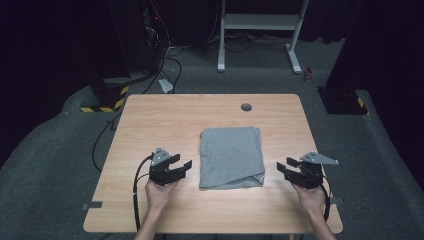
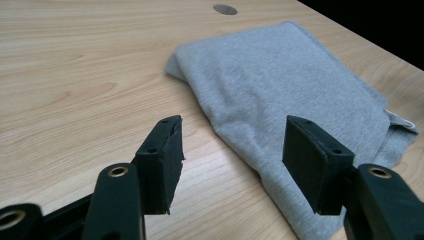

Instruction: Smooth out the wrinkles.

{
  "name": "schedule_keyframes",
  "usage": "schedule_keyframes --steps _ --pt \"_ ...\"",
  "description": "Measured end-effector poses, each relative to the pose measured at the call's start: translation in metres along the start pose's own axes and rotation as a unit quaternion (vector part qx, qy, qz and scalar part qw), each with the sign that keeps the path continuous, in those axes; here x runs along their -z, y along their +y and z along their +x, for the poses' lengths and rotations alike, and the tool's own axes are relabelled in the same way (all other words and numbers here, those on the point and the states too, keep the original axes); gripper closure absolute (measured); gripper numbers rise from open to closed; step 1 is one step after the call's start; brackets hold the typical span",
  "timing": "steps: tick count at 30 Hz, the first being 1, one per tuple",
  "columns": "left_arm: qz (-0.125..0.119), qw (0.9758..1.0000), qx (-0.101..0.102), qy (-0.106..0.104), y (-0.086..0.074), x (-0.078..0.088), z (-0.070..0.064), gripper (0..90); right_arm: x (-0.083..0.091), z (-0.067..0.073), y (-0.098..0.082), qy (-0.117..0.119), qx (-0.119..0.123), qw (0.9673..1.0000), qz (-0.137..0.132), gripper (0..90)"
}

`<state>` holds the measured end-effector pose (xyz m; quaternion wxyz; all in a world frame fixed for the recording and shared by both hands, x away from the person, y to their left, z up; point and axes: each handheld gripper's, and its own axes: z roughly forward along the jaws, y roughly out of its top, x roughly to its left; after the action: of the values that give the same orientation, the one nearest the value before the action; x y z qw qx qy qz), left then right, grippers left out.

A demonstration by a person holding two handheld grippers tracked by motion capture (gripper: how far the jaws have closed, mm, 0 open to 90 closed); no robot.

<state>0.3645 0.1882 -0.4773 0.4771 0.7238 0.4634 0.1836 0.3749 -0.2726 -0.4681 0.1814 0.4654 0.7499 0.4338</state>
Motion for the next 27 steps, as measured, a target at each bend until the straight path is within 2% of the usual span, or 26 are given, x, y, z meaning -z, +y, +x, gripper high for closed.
schedule_keyframes --steps 7,18,27 --pt "-0.004 0.9998 0.013 0.011 -0.006 0.009 0.011 41.1 0.007 -0.009 -0.004 -0.009 -0.009 0.9999 -0.005 48.8" --pt "-0.001 0.9994 0.023 0.025 -0.010 0.012 0.020 41.1 0.007 -0.013 -0.007 -0.013 -0.015 0.9997 -0.011 48.9" --pt "0.021 0.9983 0.024 0.049 -0.017 0.012 0.029 41.0 0.007 -0.024 -0.013 -0.033 -0.038 0.9987 -0.002 50.4"
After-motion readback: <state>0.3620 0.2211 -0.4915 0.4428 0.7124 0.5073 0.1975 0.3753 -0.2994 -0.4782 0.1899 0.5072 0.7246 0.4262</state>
